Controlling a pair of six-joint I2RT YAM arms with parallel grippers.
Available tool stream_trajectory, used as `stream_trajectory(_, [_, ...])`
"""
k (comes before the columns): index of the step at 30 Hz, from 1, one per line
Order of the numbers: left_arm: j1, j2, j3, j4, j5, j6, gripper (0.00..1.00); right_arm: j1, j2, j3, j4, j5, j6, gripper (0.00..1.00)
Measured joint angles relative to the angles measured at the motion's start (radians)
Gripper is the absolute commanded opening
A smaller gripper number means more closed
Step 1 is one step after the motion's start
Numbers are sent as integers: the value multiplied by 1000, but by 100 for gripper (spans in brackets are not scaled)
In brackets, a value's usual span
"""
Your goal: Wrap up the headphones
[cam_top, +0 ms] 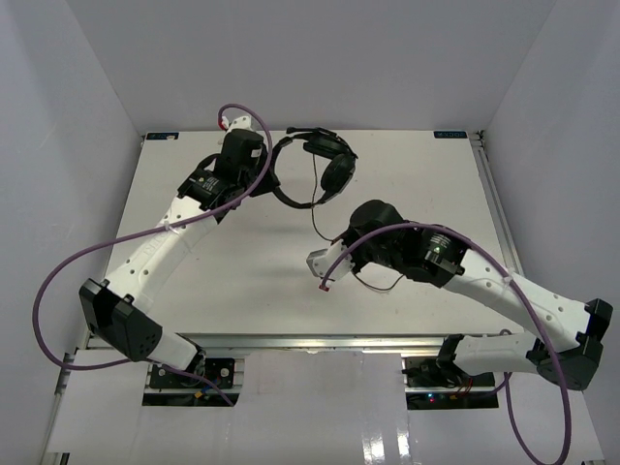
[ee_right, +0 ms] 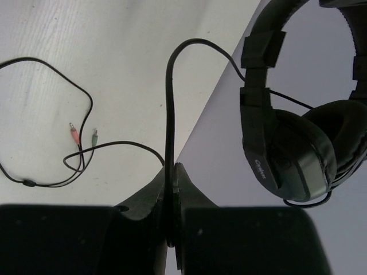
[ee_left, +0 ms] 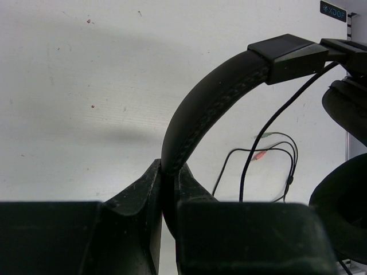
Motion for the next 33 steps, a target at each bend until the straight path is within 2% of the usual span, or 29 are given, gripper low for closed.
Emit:
stream_trajectory(3, [0, -1, -44, 40, 4, 0, 0, 0, 33, 83, 13, 5, 14, 8])
stream_trajectory(8, [0, -10, -207, 97, 16, 3, 0, 0, 52, 196, 61, 15, 30, 8])
stream_trajectory(13, [-2, -36, -338, 126, 53, 4, 0, 0, 87, 253, 75, 29, 42, 8])
stream_trajectory(21, [-3, -138, -423, 184, 85, 64, 0, -19, 148, 286, 95, 20, 70, 8])
stream_trajectory(33, [-28, -316, -531, 286, 220, 203, 0, -105, 277, 467, 79, -157, 205, 8])
